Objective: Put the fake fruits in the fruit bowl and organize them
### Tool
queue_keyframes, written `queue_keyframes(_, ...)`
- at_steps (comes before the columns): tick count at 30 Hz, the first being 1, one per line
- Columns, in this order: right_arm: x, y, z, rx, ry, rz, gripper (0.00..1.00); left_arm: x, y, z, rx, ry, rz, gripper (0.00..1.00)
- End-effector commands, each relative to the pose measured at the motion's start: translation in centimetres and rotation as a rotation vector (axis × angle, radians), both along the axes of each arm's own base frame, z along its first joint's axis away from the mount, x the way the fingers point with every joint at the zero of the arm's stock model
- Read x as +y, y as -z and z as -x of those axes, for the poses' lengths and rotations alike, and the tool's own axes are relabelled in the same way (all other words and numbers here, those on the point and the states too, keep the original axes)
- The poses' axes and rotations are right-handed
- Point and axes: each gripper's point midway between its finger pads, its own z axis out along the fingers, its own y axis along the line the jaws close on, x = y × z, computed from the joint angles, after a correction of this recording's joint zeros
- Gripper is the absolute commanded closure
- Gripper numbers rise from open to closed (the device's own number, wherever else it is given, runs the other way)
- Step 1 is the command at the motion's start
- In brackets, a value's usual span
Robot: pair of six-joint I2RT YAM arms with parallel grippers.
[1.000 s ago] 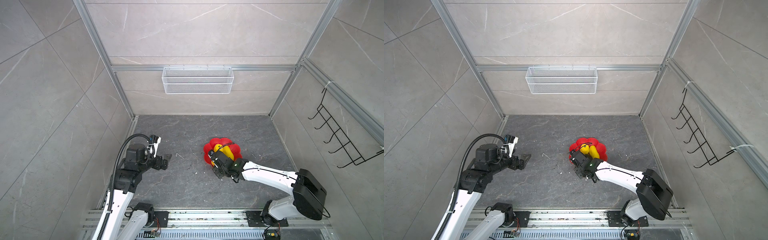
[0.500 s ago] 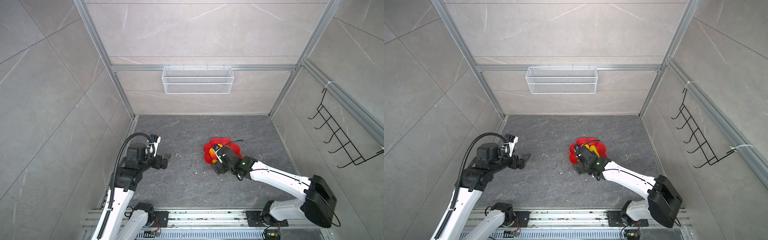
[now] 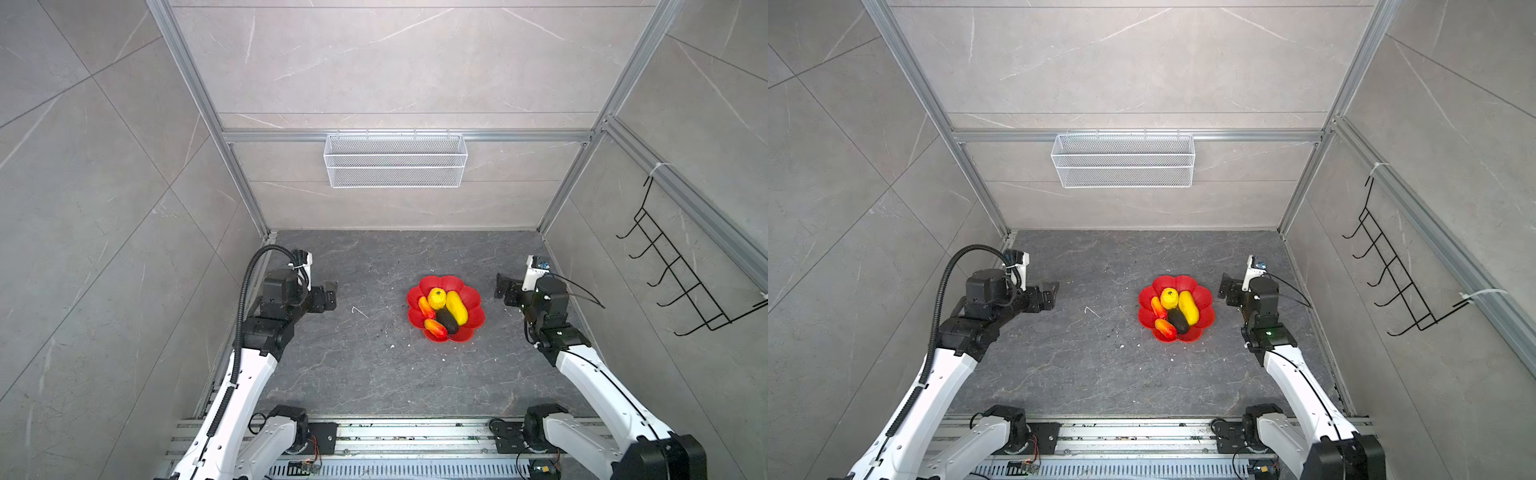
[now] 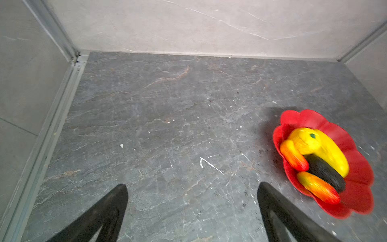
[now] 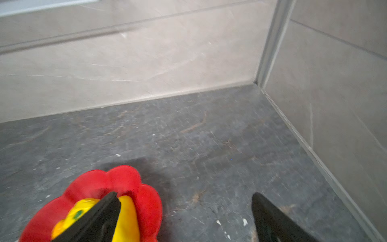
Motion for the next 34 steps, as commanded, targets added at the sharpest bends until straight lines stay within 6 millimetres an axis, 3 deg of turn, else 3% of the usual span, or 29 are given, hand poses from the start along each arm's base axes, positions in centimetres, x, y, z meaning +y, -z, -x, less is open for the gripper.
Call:
queue_keyframes(1, -1.6, 0.4, -0.7, -0.097, 0.057, -0.029, 0.0, 2.3, -0.3, -3.0, -0.16, -0.169, 0.0, 0.0)
queue_keyframes(5, -2.9, 2.0, 0.1, -0.105, 0.116, 0.046, 0.0, 4.0, 3.5, -4.8, -0.199, -0.257, -0.085, 0.0)
queue_keyframes(10, -2.4, 6.0, 0.4, -0.098, 0.136, 0.099, 0.0, 5.4, 8.4, -5.9, -0.222, -0.278, -0.248, 0.0)
queue_keyframes(13, -1.0, 6.8, -0.9, -0.098, 0.085, 0.166, 0.01, 5.9, 10.9, -6.2, -0.242, -0.239, -0.322, 0.0)
queue_keyframes(16, -0.6, 8.4, -2.5, -0.079, 0.072, 0.171, 0.01, 6.4, 14.1, -6.4, -0.186, -0.201, -0.253, 0.0)
queue_keyframes(19, -0.5, 9.6, -2.6, -0.029, 0.041, 0.14, 0.01, 6.7, 15.0, -7.1, -0.146, -0.186, -0.215, 0.0)
queue_keyframes(22, -0.3, 9.6, -2.6, -0.038, 0.024, 0.143, 0.0, 8.3, 16.2, -7.2, -0.181, -0.206, -0.123, 0.0)
queue_keyframes(24, -0.4, 9.4, -2.7, -0.052, 0.03, 0.146, 0.01, 8.2, 16.7, -6.9, -0.123, -0.201, -0.115, 0.0)
queue_keyframes(34, -0.3, 9.5, -2.7, -0.044, 0.025, 0.144, 0.0, 8.3, 16.5, -7.0, -0.146, -0.207, -0.119, 0.0)
